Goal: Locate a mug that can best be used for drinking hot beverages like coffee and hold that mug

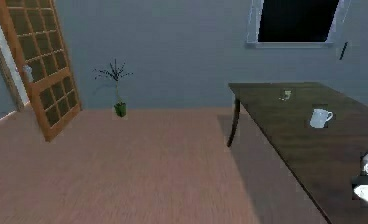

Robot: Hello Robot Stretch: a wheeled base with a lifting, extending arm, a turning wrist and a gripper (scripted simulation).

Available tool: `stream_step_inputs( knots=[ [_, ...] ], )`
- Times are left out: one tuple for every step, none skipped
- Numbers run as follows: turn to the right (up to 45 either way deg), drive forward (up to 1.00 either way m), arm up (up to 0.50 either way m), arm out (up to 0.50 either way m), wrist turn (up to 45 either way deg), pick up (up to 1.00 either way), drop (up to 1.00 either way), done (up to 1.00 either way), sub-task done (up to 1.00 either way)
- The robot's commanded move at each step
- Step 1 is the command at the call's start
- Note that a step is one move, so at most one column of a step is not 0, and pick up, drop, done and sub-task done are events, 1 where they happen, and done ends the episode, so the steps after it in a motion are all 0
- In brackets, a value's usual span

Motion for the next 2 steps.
stream_step_inputs(
  knots=[
    [0.0, 0.45, 0.0, 0.0, 0.0, 0.0, 0.0, 0.0, 0.0],
    [-36.0, 0.0, 0.0, 0.0, 0.0, 0.0, 0.0, 0.0, 0.0]
  ],
)
